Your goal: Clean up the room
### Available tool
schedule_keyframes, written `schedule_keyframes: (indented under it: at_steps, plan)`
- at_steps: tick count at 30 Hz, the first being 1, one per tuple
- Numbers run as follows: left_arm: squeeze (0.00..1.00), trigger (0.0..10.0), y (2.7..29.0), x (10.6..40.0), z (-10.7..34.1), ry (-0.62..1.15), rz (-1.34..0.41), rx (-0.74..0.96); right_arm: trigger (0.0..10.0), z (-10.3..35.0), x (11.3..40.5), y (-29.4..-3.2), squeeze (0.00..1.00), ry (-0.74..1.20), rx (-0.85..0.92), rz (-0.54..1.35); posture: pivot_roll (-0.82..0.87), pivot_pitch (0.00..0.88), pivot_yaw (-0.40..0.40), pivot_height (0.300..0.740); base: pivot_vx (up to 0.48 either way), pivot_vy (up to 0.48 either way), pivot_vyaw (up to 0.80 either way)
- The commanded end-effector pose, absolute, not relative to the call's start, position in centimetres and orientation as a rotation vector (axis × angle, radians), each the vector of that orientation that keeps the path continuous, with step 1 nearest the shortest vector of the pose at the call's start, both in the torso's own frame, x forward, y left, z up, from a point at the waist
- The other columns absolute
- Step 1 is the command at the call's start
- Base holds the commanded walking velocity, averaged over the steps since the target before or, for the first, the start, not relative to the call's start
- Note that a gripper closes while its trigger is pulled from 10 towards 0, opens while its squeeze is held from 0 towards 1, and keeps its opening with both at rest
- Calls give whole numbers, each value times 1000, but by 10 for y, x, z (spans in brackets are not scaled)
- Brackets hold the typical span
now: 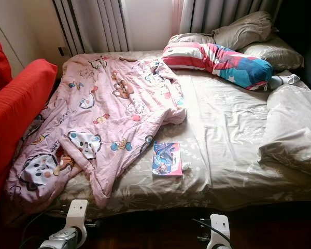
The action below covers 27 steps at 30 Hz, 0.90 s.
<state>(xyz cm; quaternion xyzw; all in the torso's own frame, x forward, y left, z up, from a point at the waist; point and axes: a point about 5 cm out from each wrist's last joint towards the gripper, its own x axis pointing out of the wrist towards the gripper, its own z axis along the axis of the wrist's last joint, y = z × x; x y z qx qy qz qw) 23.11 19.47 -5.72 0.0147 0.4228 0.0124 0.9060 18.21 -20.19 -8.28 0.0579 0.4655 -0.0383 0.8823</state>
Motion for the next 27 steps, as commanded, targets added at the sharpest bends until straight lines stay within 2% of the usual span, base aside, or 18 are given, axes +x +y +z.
schedule_keyframes:
  at_steps: [1, 27]
  plan:
    - [0, 10000, 195, 228, -60, 896, 31, 12, 10000, -82, 185, -202, 0, 962, 120, -83, -3, 39, 16, 740, 270, 0, 0]
    - [0, 10000, 195, 228, -59, 896, 26, 11, 10000, -81, 186, -202, 0, 944, 120, -88, -1, 39, 18, 740, 294, 0, 42]
